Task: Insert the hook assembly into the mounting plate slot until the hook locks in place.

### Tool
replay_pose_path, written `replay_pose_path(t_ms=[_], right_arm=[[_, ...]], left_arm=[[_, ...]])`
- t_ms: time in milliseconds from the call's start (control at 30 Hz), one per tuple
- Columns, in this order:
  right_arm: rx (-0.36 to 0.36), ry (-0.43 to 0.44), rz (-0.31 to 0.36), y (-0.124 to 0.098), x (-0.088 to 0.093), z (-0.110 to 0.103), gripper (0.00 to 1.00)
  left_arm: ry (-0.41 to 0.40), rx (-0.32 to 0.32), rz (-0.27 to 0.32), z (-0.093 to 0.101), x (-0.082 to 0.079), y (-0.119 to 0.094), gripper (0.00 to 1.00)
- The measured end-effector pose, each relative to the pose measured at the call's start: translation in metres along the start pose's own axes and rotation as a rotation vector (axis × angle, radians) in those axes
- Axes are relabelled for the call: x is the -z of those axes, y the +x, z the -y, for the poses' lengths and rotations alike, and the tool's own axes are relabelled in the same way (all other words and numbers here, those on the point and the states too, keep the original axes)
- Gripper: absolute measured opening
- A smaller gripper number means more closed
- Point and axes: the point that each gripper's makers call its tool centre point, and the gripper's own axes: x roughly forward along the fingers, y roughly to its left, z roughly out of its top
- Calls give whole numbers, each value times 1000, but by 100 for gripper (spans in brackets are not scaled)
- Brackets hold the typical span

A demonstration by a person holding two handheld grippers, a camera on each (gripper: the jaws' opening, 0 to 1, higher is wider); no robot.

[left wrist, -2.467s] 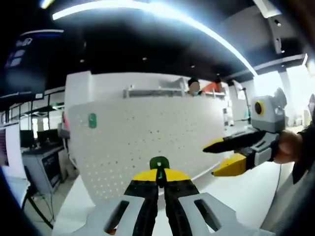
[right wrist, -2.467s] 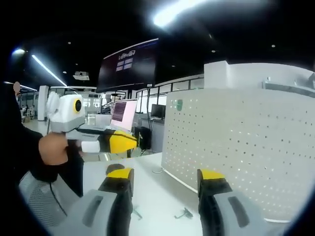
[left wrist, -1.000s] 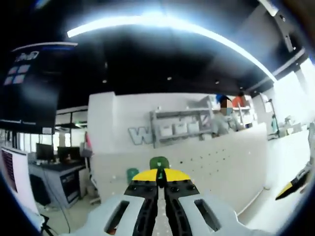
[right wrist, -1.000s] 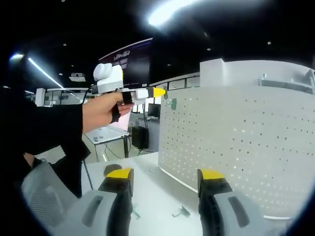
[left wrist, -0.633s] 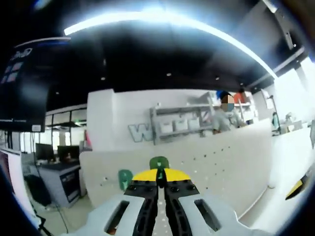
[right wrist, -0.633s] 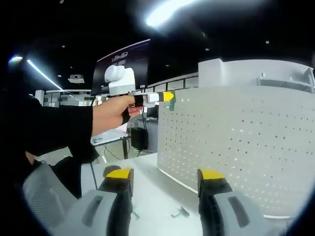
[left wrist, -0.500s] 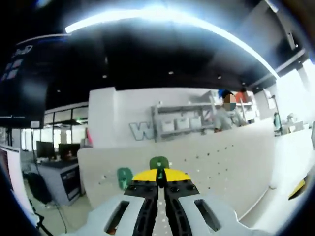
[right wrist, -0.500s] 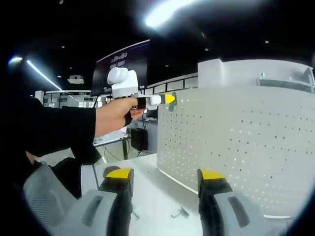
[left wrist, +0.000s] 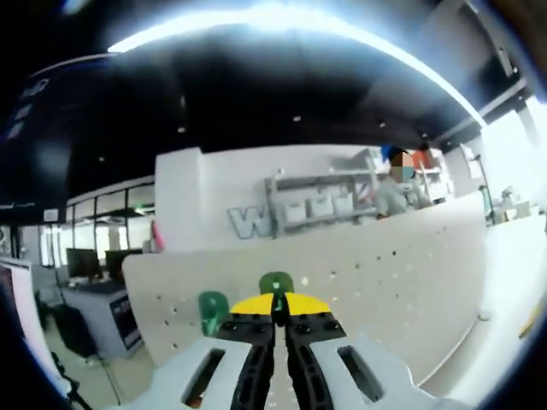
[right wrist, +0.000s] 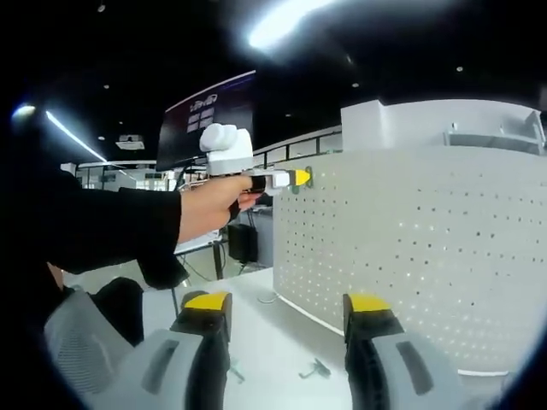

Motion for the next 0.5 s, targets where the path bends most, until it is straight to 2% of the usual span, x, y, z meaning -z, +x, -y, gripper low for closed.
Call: replay_pose_path(t_ms=[500], right_arm=[[-8, 13, -5, 2, 2, -1, 50]], left_arm=[[15, -14, -7, 0, 3, 6, 2]])
